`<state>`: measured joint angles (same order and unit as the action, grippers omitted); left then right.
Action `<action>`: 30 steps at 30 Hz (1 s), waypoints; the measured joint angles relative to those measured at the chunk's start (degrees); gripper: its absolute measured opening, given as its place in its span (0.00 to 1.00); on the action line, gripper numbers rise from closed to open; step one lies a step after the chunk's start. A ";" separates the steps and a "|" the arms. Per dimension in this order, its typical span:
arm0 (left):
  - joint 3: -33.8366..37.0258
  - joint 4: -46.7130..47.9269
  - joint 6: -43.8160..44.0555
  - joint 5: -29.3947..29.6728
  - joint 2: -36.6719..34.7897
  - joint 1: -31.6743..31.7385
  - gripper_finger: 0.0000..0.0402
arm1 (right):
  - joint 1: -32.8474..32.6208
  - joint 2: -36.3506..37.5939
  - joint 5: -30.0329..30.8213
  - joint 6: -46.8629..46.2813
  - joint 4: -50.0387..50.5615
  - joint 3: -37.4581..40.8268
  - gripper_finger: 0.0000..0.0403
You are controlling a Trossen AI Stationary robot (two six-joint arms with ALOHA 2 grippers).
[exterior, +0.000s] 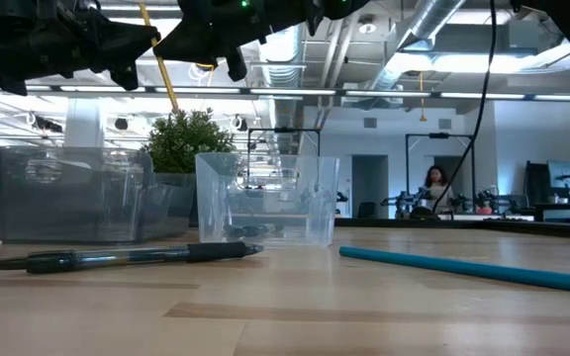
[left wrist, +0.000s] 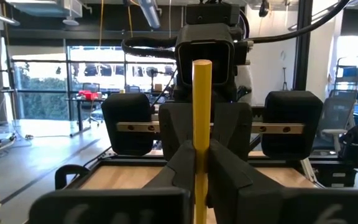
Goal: Sort pens & pencils
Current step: Put the yellow pencil into the black bin
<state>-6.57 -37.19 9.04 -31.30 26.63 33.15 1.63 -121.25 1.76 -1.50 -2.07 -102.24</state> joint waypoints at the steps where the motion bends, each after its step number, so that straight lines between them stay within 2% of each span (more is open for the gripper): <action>1: 0.00 0.00 0.00 0.03 0.00 0.00 0.03 | 0.00 0.00 0.00 0.00 0.00 0.00 0.12; 18: 0.04 0.29 0.70 0.26 0.00 0.02 0.02 | 0.02 0.00 -0.20 -4.53 4.91 -0.02 0.17; 23: 0.04 0.20 2.14 0.73 -0.02 0.07 0.02 | -0.01 0.01 -0.65 -4.56 9.72 -0.02 0.30; 30: 0.02 0.20 3.95 2.08 -0.02 0.11 0.02 | 0.11 1.18 -0.87 -4.07 27.59 0.04 0.54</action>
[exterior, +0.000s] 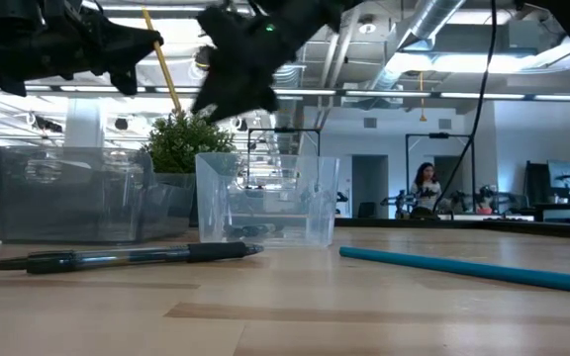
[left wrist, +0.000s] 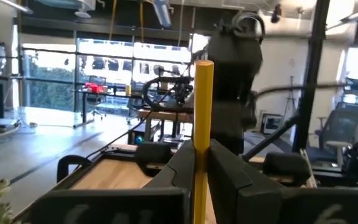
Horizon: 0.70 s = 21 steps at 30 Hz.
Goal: Sort pens & pencils
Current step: Put the yellow pencil into the black bin
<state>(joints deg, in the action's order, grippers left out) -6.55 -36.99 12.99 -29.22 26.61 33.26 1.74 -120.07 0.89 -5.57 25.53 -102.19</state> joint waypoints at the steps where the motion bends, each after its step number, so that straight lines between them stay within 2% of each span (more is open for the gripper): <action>1: 0.00 0.03 0.41 0.47 0.00 0.00 0.02 | 0.10 0.28 0.01 -0.01 3.04 -0.01 0.56; 5: -0.03 0.80 4.66 1.93 0.00 -0.02 0.02 | 0.61 1.14 0.44 1.06 18.36 0.16 0.62; 10: -0.06 5.72 11.61 3.20 0.00 -0.02 0.02 | 1.67 3.59 0.48 4.52 35.01 0.09 0.62; 14: -0.44 11.50 17.59 3.09 0.02 -0.18 0.02 | 3.58 4.73 0.55 4.56 44.07 0.12 0.62; 21: -8.15 29.26 24.77 3.71 0.75 -2.44 0.02 | 7.65 5.62 0.72 6.07 46.04 -0.03 0.62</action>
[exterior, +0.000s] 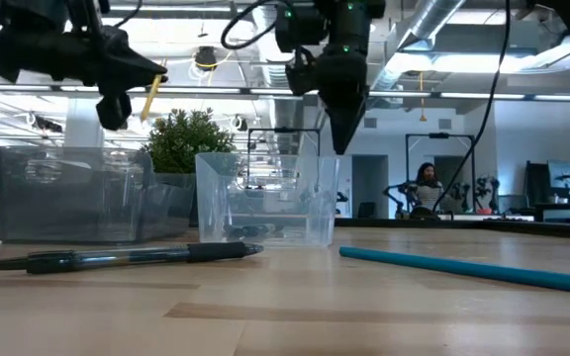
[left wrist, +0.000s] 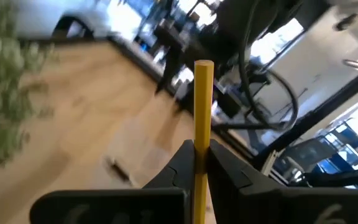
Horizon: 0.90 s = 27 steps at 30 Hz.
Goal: Sort pens & pencils
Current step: Put the yellow pencil into the black bin
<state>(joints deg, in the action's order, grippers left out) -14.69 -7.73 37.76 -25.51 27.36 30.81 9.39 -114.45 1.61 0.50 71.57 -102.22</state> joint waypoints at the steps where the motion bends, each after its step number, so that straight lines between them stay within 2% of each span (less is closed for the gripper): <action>1: -1.42 2.86 0.78 0.34 0.28 -0.48 0.02 | 0.58 -0.01 0.00 0.57 0.23 -0.01 0.62; 6: -7.27 16.99 1.95 6.45 2.33 -3.47 0.02 | 3.03 -0.07 0.02 1.22 0.32 0.01 0.62; 9: -9.03 22.13 0.68 9.81 3.97 -5.63 0.02 | 4.01 -0.07 0.02 1.88 0.15 0.01 0.62; 18: -9.20 23.17 -1.06 9.43 13.23 -11.72 0.02 | 5.15 -0.09 0.02 2.98 -0.02 0.01 0.62; 23: -9.19 23.42 0.13 9.19 18.54 -12.53 0.02 | 4.93 -0.11 0.00 2.97 -0.35 0.01 0.62; 27: -9.33 23.56 1.95 5.65 22.02 -12.53 0.02 | 4.83 -0.13 0.00 2.60 -1.52 0.01 0.62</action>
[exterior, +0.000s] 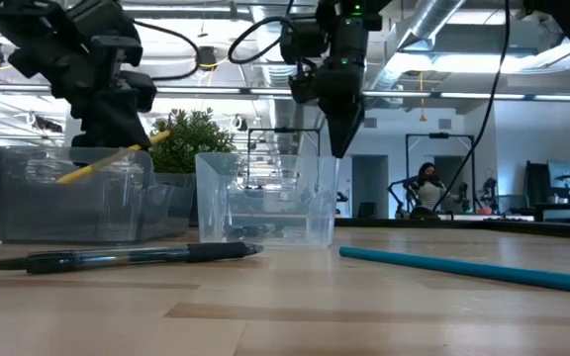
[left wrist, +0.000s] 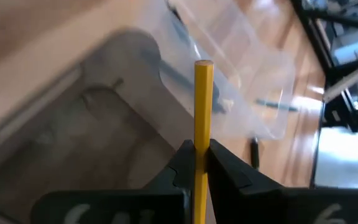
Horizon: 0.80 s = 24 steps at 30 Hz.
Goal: Sort pens & pencils
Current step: Put the yellow pencil into the black bin
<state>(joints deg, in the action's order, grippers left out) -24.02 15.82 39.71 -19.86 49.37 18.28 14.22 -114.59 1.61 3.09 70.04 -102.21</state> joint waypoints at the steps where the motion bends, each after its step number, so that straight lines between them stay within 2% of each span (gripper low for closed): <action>1: -0.32 0.37 0.12 -0.73 0.81 -0.02 0.02 | 0.01 0.00 0.00 0.00 -0.57 0.00 0.62; 12: -7.24 10.14 -1.07 -1.31 9.61 0.00 0.03 | 0.02 -0.04 -0.02 -0.04 -1.97 0.00 0.62; 24: -10.05 10.68 -1.98 -3.62 17.56 0.00 0.08 | 0.04 -0.04 -0.02 -0.04 -1.80 0.00 0.62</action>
<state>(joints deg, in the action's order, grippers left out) -34.07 26.50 37.73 -23.48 66.93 18.28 14.26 -114.63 1.58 3.05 68.24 -102.21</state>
